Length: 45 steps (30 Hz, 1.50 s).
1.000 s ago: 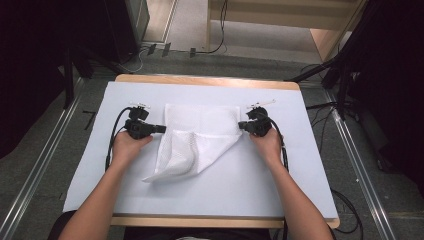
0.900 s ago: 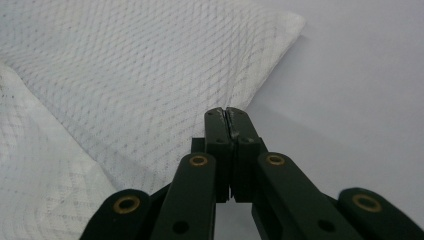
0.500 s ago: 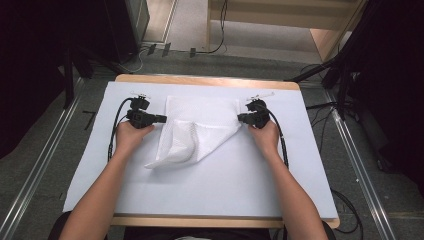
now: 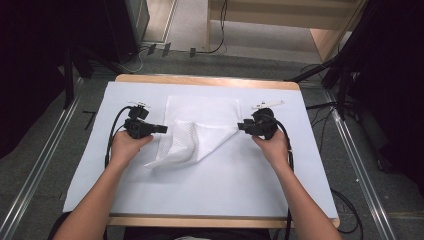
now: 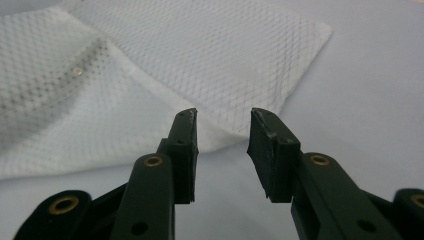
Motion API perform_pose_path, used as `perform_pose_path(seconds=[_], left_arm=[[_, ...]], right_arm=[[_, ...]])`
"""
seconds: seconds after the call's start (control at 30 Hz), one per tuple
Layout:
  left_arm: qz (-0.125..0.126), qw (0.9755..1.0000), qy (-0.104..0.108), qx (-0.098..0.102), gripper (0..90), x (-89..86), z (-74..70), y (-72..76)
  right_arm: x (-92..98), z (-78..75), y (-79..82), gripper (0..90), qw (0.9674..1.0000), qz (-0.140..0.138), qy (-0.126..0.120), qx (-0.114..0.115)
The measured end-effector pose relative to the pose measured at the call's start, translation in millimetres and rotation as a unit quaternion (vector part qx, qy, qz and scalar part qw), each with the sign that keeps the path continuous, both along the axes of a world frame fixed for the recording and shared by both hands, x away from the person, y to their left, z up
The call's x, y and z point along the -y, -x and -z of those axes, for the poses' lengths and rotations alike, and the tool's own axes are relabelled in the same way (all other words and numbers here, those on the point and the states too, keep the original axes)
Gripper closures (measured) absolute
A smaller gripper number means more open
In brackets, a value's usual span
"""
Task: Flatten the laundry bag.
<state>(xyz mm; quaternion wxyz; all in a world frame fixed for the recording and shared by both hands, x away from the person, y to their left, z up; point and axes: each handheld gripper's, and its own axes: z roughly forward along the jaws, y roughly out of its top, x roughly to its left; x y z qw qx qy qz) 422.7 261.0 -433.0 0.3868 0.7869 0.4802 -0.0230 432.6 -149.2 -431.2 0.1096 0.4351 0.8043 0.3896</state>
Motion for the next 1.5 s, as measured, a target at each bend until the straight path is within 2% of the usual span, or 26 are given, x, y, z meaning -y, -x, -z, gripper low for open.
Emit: perform_pose_path(seconds=[0.07, 0.2, 0.37, 0.43, 0.6, 0.7, 0.9, 1.03, 1.17, 1.23, 1.3, 1.5], left_arm=[[0.006, 1.0000, -0.001, 0.000, 90.0, 4.8, 3.3, 0.9], [0.011, 0.9999, -0.007, -0.002, 90.0, 13.8, 9.7, 0.2], [0.023, 0.9997, 0.001, -0.006, 90.0, 25.1, 14.8, 0.1], [0.036, 0.9993, 0.006, -0.002, 90.0, 34.7, 14.6, 2.7], [0.058, 0.9981, 0.015, 0.011, 90.0, 46.0, 10.2, 8.9], [0.081, 0.9963, 0.010, 0.024, 90.0, 55.0, 5.0, 15.0], [0.121, 0.9913, 0.017, 0.049, 90.0, 71.0, -6.9, 28.3], [0.152, 0.9865, 0.016, 0.060, 90.0, 80.5, -12.9, 37.8], [0.174, 0.9826, 0.022, 0.061, 90.0, 90.0, -14.4, 48.4], [0.187, 0.9805, 0.014, 0.061, 90.0, 94.5, -14.8, 54.0], [0.197, 0.9784, 0.017, 0.062, 90.0, 96.9, -14.2, 60.0], [0.215, 0.9754, 0.022, 0.044, 90.0, 102.9, -6.5, 78.0]], right_arm=[[5.4, -1.7, 12.6, 65.4, 1.0000, -0.004, -0.003, 0.002], [13.4, -1.8, 23.5, 65.0, 1.0000, -0.004, -0.001, 0.005], [20.6, -1.6, 23.7, 65.1, 0.9999, 0.005, -0.006, 0.008], [21.3, 0.0, 22.1, 65.0, 0.9999, 0.008, -0.007, 0.003], [19.5, 1.4, 22.2, 65.1, 1.0000, 0.005, 0.000, 0.003], [18.1, 1.2, 22.8, 65.1, 1.0000, 0.002, 0.000, 0.006], [14.2, 1.4, 24.2, 65.1, 1.0000, -0.005, 0.001, 0.007], [12.8, 0.7, 25.3, 65.1, 1.0000, -0.007, 0.001, 0.005], [12.9, -0.3, 26.0, 65.1, 1.0000, -0.006, -0.001, 0.006], [13.7, -1.6, 27.1, 65.1, 1.0000, -0.003, -0.003, 0.005], [14.9, -3.0, 28.6, 65.1, 1.0000, -0.002, -0.006, 0.007], [17.3, -6.8, 35.8, 65.1, 0.9998, -0.003, -0.013, 0.014]])
